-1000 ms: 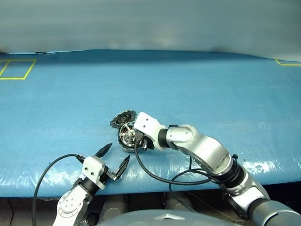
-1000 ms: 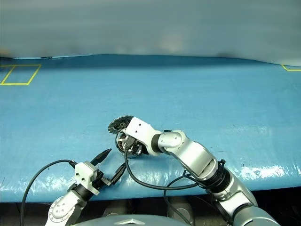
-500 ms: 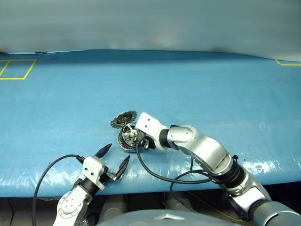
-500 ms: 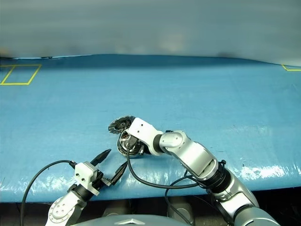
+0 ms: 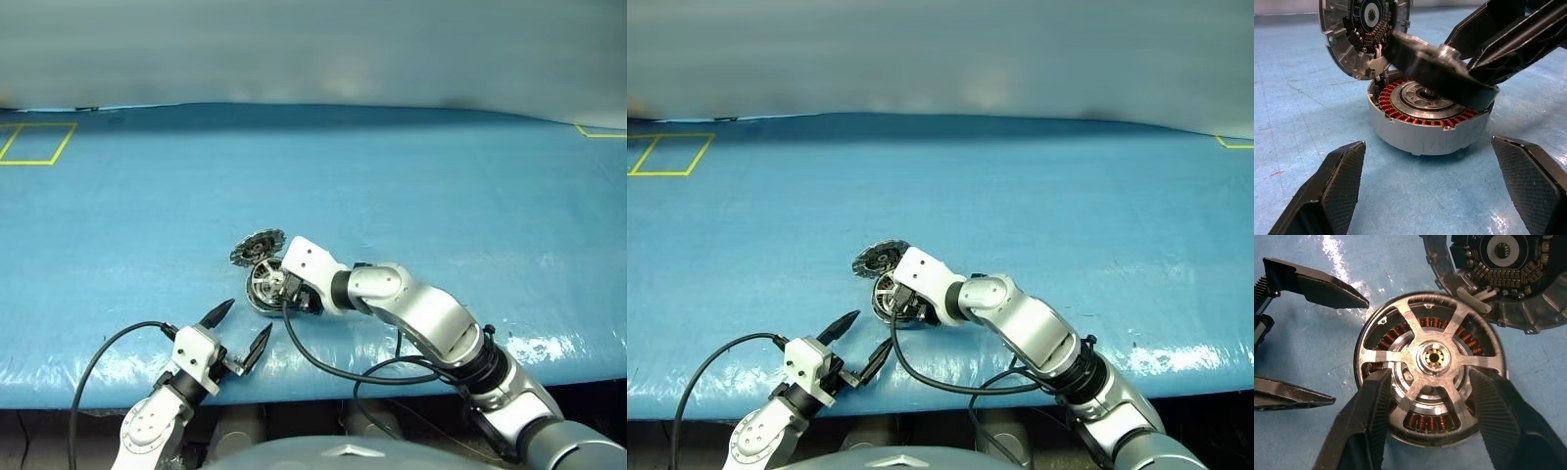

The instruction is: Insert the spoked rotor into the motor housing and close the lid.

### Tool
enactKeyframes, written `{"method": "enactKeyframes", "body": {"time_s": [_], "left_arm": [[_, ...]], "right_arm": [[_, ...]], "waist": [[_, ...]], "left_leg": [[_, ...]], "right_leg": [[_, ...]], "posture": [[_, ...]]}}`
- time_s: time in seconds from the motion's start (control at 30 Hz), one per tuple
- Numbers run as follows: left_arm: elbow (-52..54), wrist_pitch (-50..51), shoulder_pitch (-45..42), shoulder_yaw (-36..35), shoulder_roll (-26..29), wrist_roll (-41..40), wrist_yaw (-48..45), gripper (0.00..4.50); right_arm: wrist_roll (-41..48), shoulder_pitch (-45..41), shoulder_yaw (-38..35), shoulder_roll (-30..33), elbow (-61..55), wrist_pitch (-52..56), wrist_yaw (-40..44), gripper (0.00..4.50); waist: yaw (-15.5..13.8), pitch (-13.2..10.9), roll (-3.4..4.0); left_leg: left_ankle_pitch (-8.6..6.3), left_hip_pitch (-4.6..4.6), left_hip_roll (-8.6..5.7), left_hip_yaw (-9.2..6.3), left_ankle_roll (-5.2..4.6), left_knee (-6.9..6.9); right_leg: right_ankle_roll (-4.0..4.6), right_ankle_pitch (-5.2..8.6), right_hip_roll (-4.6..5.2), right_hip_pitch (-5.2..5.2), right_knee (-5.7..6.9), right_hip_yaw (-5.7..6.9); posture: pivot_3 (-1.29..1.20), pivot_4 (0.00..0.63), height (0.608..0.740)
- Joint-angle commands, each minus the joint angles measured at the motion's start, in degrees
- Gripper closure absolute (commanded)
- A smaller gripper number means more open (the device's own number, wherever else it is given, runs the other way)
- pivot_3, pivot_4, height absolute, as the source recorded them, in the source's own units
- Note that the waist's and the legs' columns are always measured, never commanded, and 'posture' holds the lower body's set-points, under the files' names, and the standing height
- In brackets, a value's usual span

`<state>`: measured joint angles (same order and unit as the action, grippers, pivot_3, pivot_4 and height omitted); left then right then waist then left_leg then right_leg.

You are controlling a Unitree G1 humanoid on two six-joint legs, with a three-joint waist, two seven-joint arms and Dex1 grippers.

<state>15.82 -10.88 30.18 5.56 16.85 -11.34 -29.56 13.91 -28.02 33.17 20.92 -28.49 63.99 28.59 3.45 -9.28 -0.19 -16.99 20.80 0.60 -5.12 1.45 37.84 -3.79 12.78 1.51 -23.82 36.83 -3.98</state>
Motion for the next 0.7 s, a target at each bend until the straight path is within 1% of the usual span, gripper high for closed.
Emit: {"method": "enactKeyframes", "body": {"time_s": [0.03,0.1,0.23,0.33,0.43,0.6,0.67,0.7], "left_arm": [[1.02,-1.51,0.16,0.12,-0.20,0.21,0.18,0.00],[0.80,-1.49,-0.01,0.12,-0.22,0.14,0.11,0.00],[0.46,-1.48,-0.31,0.13,-0.25,-0.02,-0.06,0.00],[0.40,-1.56,-0.42,0.09,-0.27,0.00,-0.07,0.00],[0.52,-1.57,-0.51,-0.25,-0.24,0.05,0.16,0.00],[0.71,-1.59,-0.50,-1.43,0.09,0.56,1.02,0.00],[0.68,-2.01,-0.54,-2.01,0.60,1.66,1.60,0.00],[0.65,-2.21,-0.51,-2.42,0.72,1.97,1.94,0.00]], "right_arm": [[0.16,-0.12,-0.62,-0.13,-1.59,-0.65,0.04,0.67],[0.21,-0.25,-1.00,-0.02,-2.00,-0.52,-0.01,0.02],[0.64,-0.49,-2.55,0.19,-3.48,0.21,-0.26,0.02],[1.67,-0.20,-5.10,-0.16,-5.46,1.33,-0.57,0.02],[2.86,-0.20,-8.55,0.40,-7.33,2.53,-0.54,0.61],[2.82,-0.61,-14.91,0.95,-7.96,4.17,-2.82,2.29],[3.99,1.62,-17.32,0.58,-8.97,4.04,-2.95,2.98],[4.73,3.78,-18.21,0.12,-9.73,2.95,-2.86,3.25]], "waist": [[0.01,0.00,0.00],[0.01,0.00,0.00],[0.01,0.00,0.00],[0.00,0.00,0.00],[-0.01,0.00,0.00],[-0.02,0.00,0.00],[-0.02,0.00,0.00],[-0.07,0.02,-0.03]], "left_leg": [[0.00,0.00,0.00,0.00,0.00,0.00],[0.00,0.00,0.00,0.00,0.00,0.00],[0.00,0.00,0.00,0.00,0.00,0.00],[0.00,0.00,0.00,0.00,0.00,0.00],[0.00,0.01,0.00,0.00,0.00,0.00],[0.00,0.01,0.00,0.00,0.00,0.01],[0.00,0.01,0.00,0.00,0.00,0.00],[0.00,0.01,0.00,0.00,0.00,-0.01]], "right_leg": [[0.00,0.00,0.00,0.00,0.00,0.00],[0.01,0.00,0.00,0.00,0.00,0.00],[0.00,0.00,0.00,0.00,0.00,0.00],[0.00,0.00,0.00,0.00,0.00,0.00],[-0.01,0.00,0.00,0.00,0.00,0.00],[0.00,0.00,0.00,0.00,0.00,0.00],[0.00,0.00,0.00,0.00,0.00,0.00],[-0.01,0.00,-0.01,0.00,0.00,0.00]], "posture": [[0.00,0.150,0.740],[0.00,0.150,0.740],[0.00,0.150,0.740],[0.00,0.150,0.740],[0.00,0.150,0.740],[0.00,0.150,0.740],[0.00,0.150,0.740],[0.00,0.150,0.740]]}}
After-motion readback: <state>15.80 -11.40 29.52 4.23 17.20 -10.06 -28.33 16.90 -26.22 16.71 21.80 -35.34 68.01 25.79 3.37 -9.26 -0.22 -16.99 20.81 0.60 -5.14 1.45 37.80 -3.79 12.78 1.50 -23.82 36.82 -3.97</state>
